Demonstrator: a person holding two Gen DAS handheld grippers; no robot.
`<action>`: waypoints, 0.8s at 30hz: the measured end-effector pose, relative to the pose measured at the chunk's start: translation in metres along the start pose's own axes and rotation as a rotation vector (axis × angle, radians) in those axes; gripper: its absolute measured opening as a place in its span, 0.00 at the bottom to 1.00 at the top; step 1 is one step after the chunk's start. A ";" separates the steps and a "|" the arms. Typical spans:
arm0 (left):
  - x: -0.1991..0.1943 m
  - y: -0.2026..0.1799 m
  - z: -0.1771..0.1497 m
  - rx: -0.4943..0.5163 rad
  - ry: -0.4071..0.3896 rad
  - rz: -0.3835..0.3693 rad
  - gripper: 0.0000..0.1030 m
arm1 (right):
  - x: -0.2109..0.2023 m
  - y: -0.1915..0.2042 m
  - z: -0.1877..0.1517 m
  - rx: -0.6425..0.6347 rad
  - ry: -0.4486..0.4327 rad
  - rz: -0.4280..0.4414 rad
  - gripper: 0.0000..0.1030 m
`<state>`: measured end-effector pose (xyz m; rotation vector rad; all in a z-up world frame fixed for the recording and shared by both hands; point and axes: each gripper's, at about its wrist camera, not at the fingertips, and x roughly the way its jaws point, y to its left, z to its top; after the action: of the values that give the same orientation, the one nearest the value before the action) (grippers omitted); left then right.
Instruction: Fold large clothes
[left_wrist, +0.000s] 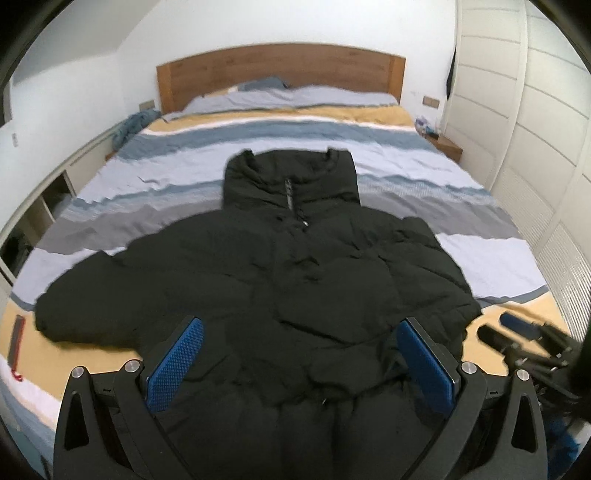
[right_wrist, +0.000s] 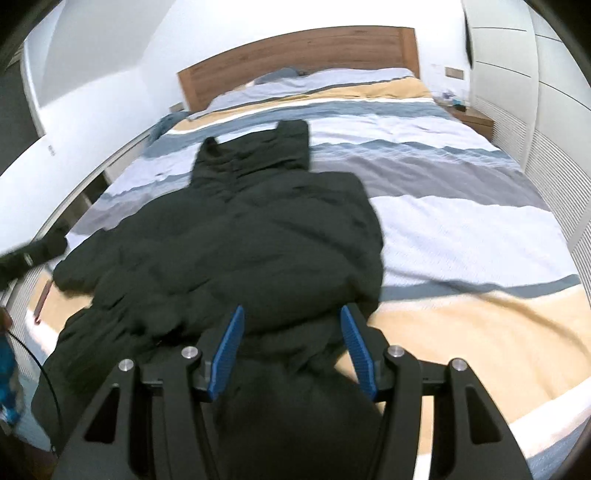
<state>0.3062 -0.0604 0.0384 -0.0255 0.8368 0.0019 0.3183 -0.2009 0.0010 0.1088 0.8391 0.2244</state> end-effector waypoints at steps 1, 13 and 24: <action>0.017 -0.003 0.001 -0.003 0.016 -0.005 0.99 | 0.006 -0.003 0.005 0.000 -0.001 -0.002 0.52; 0.154 -0.005 -0.004 -0.019 0.165 0.044 1.00 | 0.101 -0.014 0.034 -0.042 0.071 0.005 0.52; 0.090 0.036 -0.022 -0.069 0.045 0.100 0.99 | 0.070 -0.035 0.030 0.007 0.035 -0.076 0.52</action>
<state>0.3503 -0.0257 -0.0439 -0.0486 0.8821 0.1246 0.3909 -0.2186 -0.0363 0.0797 0.8773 0.1519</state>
